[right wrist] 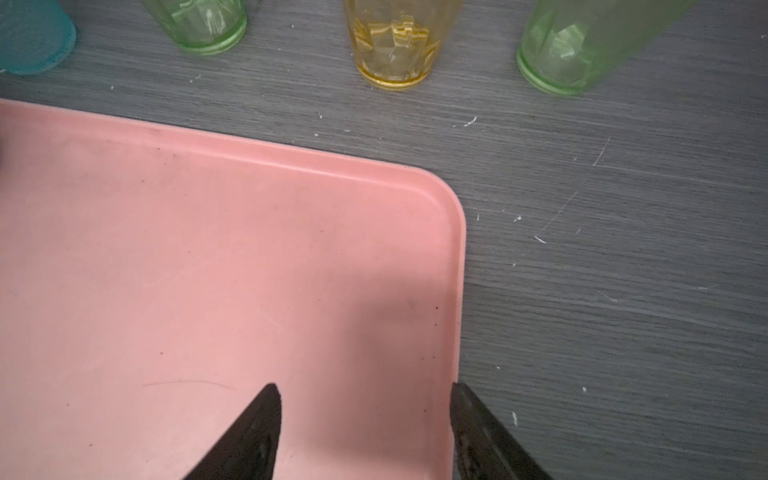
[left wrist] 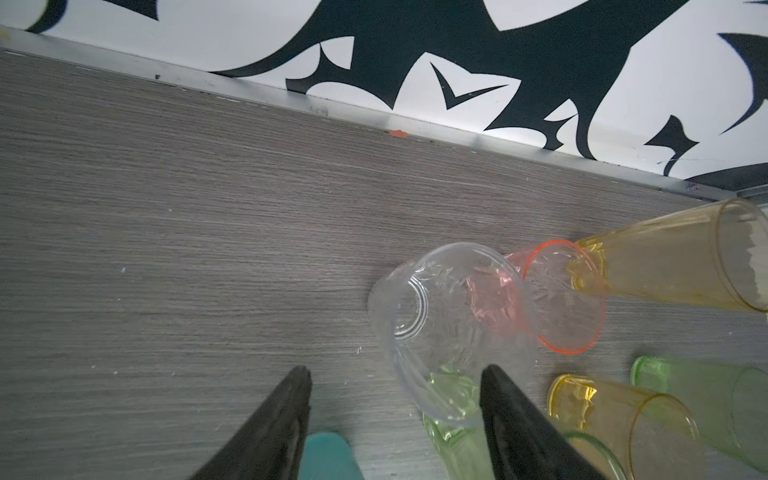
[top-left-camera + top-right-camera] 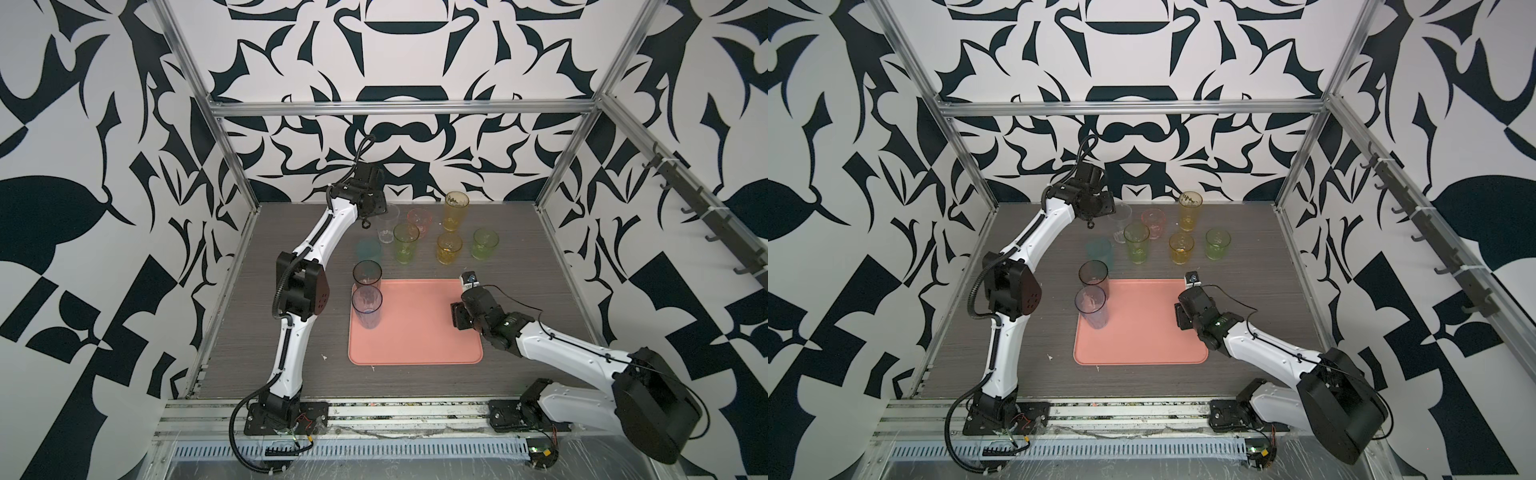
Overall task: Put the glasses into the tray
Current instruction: 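Raise the left gripper and move it above the clear glass, then lower the left gripper around the clear glass rim and close it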
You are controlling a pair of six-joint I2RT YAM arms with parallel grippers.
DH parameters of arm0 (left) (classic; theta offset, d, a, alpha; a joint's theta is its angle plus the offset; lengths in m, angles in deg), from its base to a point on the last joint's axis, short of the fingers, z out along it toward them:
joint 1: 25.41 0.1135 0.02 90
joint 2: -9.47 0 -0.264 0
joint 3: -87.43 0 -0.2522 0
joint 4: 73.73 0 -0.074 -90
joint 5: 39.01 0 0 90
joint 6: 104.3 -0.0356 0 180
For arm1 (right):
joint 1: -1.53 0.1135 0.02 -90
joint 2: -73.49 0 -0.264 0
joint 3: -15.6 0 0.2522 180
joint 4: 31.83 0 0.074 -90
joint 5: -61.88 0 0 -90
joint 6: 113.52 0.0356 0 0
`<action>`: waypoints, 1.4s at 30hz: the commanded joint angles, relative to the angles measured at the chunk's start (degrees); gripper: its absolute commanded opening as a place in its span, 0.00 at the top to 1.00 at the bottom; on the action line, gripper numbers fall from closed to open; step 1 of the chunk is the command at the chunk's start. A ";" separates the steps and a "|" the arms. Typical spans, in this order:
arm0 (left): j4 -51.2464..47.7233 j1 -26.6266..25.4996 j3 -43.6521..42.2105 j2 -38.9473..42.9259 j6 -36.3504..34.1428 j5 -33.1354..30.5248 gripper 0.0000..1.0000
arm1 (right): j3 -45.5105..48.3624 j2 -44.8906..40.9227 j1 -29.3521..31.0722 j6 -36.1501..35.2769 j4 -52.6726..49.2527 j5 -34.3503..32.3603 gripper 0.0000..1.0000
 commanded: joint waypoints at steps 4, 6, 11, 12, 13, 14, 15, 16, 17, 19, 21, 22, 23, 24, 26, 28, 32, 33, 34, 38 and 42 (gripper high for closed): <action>0.43 0.55 5.79 -4.91 -0.23 2.04 0.33 | -2.76 1.52 0.00 -0.27 0.23 0.33 0.33; 0.96 0.53 6.27 -5.68 -0.15 2.27 0.33 | -2.67 1.36 -0.06 -0.27 0.29 0.31 0.33; 1.55 0.77 6.88 -7.47 0.09 2.30 0.35 | -2.60 1.19 -0.08 -0.22 0.23 0.03 0.33; 1.44 0.83 7.19 -7.77 0.27 2.44 0.35 | -2.59 1.19 -0.08 -0.23 0.25 -0.01 0.33; 1.27 0.94 7.54 -8.13 0.38 2.39 0.35 | -2.63 1.19 -0.08 -0.25 0.24 -0.08 0.33; 1.20 1.06 7.74 -8.37 0.45 2.46 0.36 | -2.58 1.19 -0.03 -0.27 0.25 -0.12 0.33; 1.29 1.11 7.82 -8.46 0.43 2.53 0.36 | -2.65 1.19 -0.06 -0.27 0.25 -0.15 0.33; 1.29 1.18 7.82 -8.68 0.47 2.65 0.37 | -2.65 1.26 -0.07 -0.24 0.22 -0.11 0.33; 1.36 1.22 7.82 -8.84 0.56 2.65 0.38 | -2.65 1.27 -0.08 -0.21 0.25 -0.06 0.33; 1.20 1.38 7.82 -9.08 0.48 2.74 0.40 | -2.65 1.27 -0.04 -0.20 0.25 -0.05 0.33; 0.62 1.47 7.75 -9.21 0.29 1.86 0.42 | -2.65 1.27 -0.07 -0.21 0.15 -0.06 0.33; 0.47 1.51 7.41 -9.18 0.27 1.78 0.43 | -2.65 1.27 -0.03 -0.27 0.16 -0.05 0.33; 0.29 1.67 7.23 -9.19 0.34 1.73 0.45 | -2.65 1.27 -0.01 -0.27 0.14 -0.10 0.33; 0.20 1.76 7.05 -9.21 0.38 1.76 0.46 | -2.60 1.27 -0.04 -0.23 0.16 -0.23 0.33; 0.04 2.15 6.63 -9.13 0.43 1.77 0.50 | -2.57 1.36 -0.03 -0.27 0.16 -0.45 0.33; 0.21 2.28 6.15 -8.81 0.47 1.88 0.53 | -2.60 1.41 -0.08 -0.18 0.18 -0.41 0.33; -0.04 2.76 5.75 -8.86 0.54 2.46 0.58 | -2.72 1.54 -0.02 -0.25 0.15 -0.50 0.33; -0.13 2.89 5.77 -8.82 0.56 2.49 0.60 | -2.66 1.54 -0.08 -0.23 0.10 -0.50 0.33; -0.14 2.99 5.66 -8.85 0.64 2.63 0.61 | -2.73 1.54 -0.07 -0.27 0.14 -0.45 0.33; -0.22 3.17 5.44 -8.94 0.72 3.24 0.65 | -2.74 1.63 -0.06 -0.27 0.15 -0.59 0.33; -0.36 3.25 5.19 -9.04 0.73 3.68 0.68 | -2.81 1.70 -0.07 -0.22 0.12 -0.58 0.33</action>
